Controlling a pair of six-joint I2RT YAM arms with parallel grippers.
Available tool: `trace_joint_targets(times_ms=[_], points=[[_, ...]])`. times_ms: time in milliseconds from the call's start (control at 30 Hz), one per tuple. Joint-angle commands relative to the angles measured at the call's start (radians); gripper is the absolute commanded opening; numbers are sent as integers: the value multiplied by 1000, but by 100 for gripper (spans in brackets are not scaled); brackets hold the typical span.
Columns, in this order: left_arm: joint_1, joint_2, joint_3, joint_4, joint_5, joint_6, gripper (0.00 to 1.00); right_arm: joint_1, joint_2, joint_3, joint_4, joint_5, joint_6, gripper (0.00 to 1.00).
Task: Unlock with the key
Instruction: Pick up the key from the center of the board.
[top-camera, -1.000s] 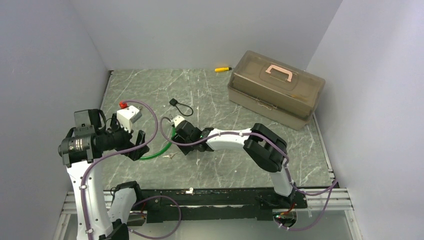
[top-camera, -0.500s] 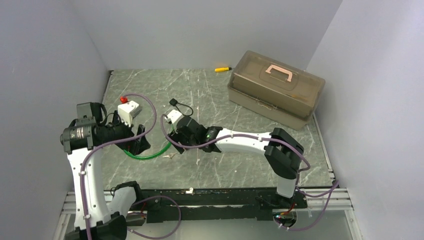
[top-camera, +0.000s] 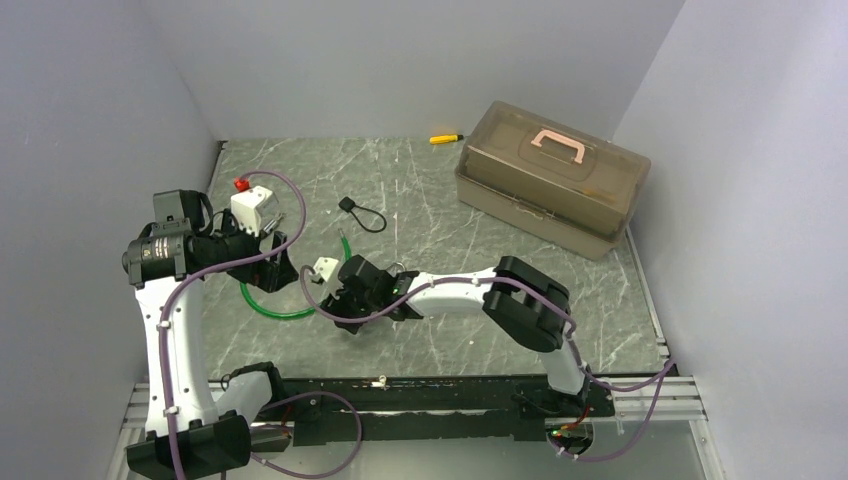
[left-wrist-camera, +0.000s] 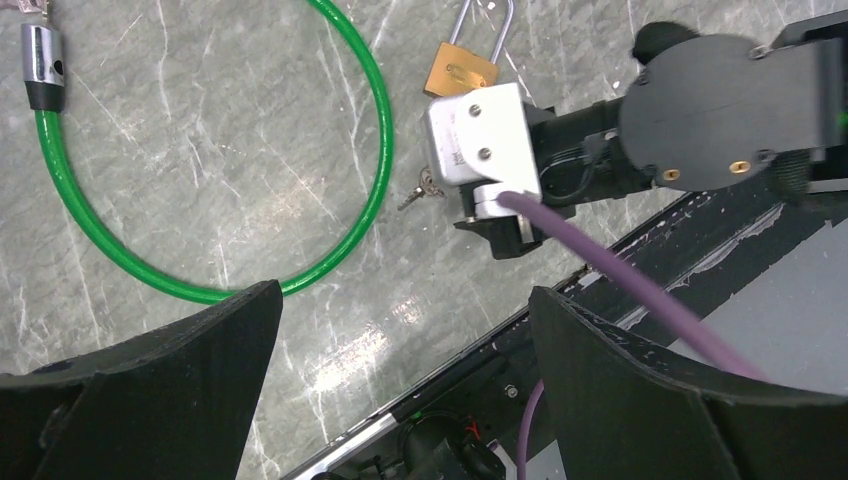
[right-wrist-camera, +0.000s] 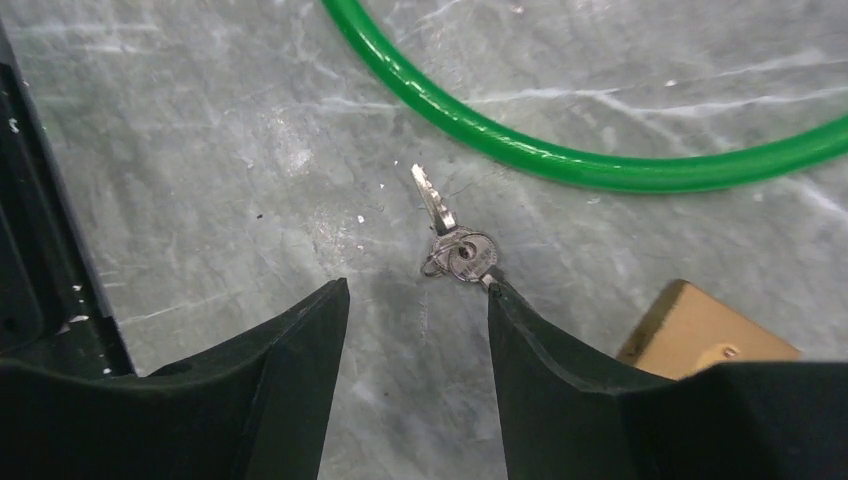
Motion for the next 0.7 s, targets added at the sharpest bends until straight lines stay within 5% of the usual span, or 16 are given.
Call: trace_joint_targets(times_ms=[0, 233, 667], points=[[4, -2, 29, 24, 10, -17, 99, 0, 39, 65, 71, -72, -27, 56], [5, 0, 39, 10, 18, 1, 99, -2, 78, 79, 83, -60, -33, 54], [5, -17, 66, -15, 43, 24, 99, -2, 116, 66, 65, -39, -74, 34]])
